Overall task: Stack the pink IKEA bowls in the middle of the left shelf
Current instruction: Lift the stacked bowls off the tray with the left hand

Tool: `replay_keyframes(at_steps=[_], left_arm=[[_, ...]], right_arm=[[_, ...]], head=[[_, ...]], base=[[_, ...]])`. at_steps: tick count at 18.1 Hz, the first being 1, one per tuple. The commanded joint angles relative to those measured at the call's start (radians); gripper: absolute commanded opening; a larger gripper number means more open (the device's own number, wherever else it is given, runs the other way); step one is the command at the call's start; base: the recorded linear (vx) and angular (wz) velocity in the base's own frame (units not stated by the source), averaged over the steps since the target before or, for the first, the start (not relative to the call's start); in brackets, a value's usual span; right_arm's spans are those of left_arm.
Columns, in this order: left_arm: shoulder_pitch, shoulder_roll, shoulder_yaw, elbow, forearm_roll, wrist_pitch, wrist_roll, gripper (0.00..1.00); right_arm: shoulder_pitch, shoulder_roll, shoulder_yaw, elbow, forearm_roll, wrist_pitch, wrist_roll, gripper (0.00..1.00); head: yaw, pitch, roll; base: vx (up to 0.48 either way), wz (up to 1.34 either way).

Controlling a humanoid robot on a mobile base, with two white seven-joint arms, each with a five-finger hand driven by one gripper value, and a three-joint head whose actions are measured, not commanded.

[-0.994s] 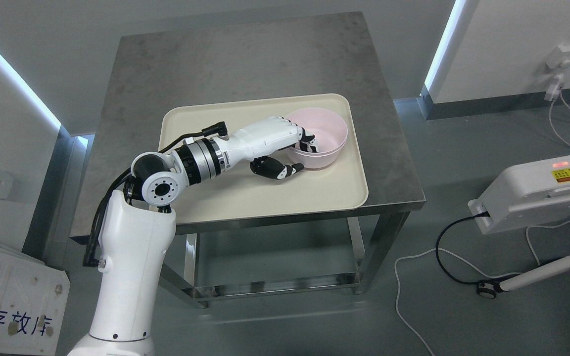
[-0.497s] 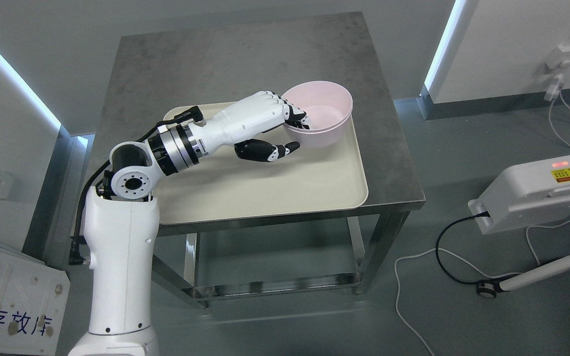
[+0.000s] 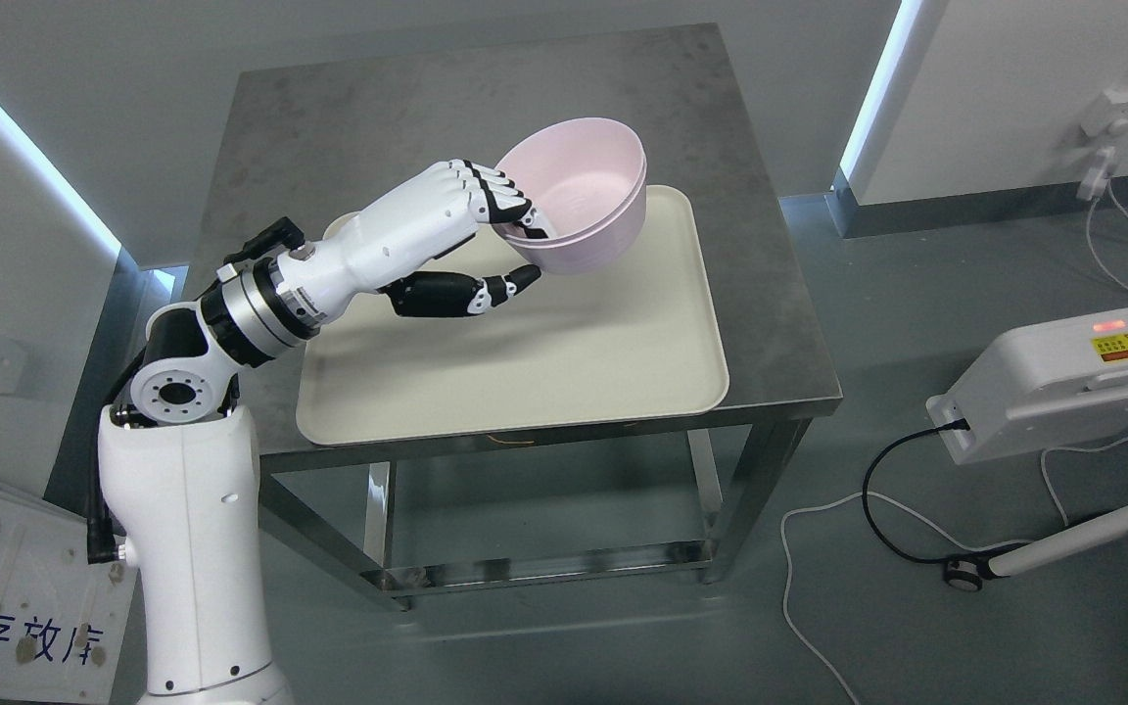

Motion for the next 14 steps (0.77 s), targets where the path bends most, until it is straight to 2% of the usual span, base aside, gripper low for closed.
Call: replay_keyframes(at_steps=[1,10,14], left_arm=[[0.078,0.041,0.088,-0.087,0.116,-0.001,-0.008,0.02],[0.088,0.027,0.083,-0.131,0.116,-0.001,-0.006,0.02],[0.093,-0.005,0.08,-0.145,0.116,-0.001,-0.006,0.02]], right_arm=[[0.0,-0.017,-0.005,-0.017,-0.002,0.001,-0.001,1.0],[0.0,-0.017,-0.005,-0.017,-0.002,0.001,-0.001,1.0],[0.0,-0.017,-0.005,-0.017,-0.002,0.001,-0.001,1.0]], head=[[0.0,0.0,0.0],[0.0,0.0,0.0],[0.0,0.0,0.0]], base=[[0.0,0.0],[-0.001,0.0],[-0.032,-0.01]])
